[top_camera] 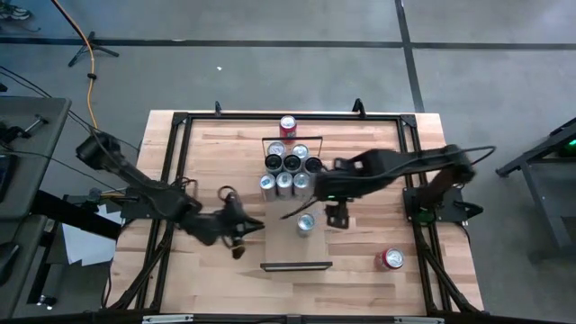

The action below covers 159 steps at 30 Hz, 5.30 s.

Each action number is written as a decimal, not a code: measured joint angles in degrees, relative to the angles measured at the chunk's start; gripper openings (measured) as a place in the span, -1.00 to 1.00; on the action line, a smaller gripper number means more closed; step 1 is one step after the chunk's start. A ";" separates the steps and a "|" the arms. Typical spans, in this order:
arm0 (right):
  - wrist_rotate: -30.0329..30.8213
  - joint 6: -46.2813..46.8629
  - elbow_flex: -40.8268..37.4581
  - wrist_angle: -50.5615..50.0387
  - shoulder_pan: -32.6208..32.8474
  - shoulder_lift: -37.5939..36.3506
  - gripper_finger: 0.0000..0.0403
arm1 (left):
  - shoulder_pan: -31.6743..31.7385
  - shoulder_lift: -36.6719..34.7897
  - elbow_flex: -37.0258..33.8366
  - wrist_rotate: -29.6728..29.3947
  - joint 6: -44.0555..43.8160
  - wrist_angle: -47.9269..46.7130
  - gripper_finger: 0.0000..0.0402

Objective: Place canned beverage on shelf
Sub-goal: Put the blue soda can on the shelf aligned with the other blue soda can

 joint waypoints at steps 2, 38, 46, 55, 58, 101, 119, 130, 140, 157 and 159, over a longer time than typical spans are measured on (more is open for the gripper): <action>0.19 4.30 -7.70 4.52 1.10 -5.83 0.37 | -2.33 -2.96 0.02 -2.56 0.03 -0.01 -1.00; -14.51 -39.21 -17.28 33.34 0.22 -2.87 0.37 | -7.21 -22.09 0.00 -15.14 7.98 -0.49 -1.00; -14.43 -44.48 -17.19 32.41 0.12 -0.03 0.37 | -7.21 -22.09 0.00 -15.15 7.52 -0.61 -1.00; -13.57 -44.74 -17.96 30.58 -2.25 0.92 0.37 | -7.21 -22.09 0.00 -15.54 7.52 -0.99 -1.00; -15.15 -44.88 -18.05 29.50 -2.77 1.38 0.37 | -7.21 -22.09 0.00 -15.54 7.52 -1.14 -1.00; 3.03 -6.09 -16.11 18.19 -0.76 -3.37 0.11 | -7.19 -22.09 0.00 -17.53 9.69 -4.53 -1.00; 9.90 7.97 -20.62 19.11 -5.25 -3.57 0.11 | -7.19 -22.09 0.00 -18.69 10.12 -4.75 -1.00; 10.13 7.74 -28.19 25.58 -4.40 -9.36 0.11 | -7.19 -22.11 0.00 -18.60 10.16 -4.49 -1.00; 9.17 3.09 -28.24 26.27 -7.64 -8.20 0.11 | -7.19 -22.09 0.00 -18.82 10.14 -4.51 -1.00; 6.29 0.26 -28.26 28.86 -11.41 -7.59 0.11 | -7.19 -22.09 0.00 -18.89 10.10 -4.49 -1.00; 6.27 0.24 -28.26 28.94 -11.41 -7.59 0.11 | -7.19 -22.11 0.00 -18.89 10.10 -4.51 -1.00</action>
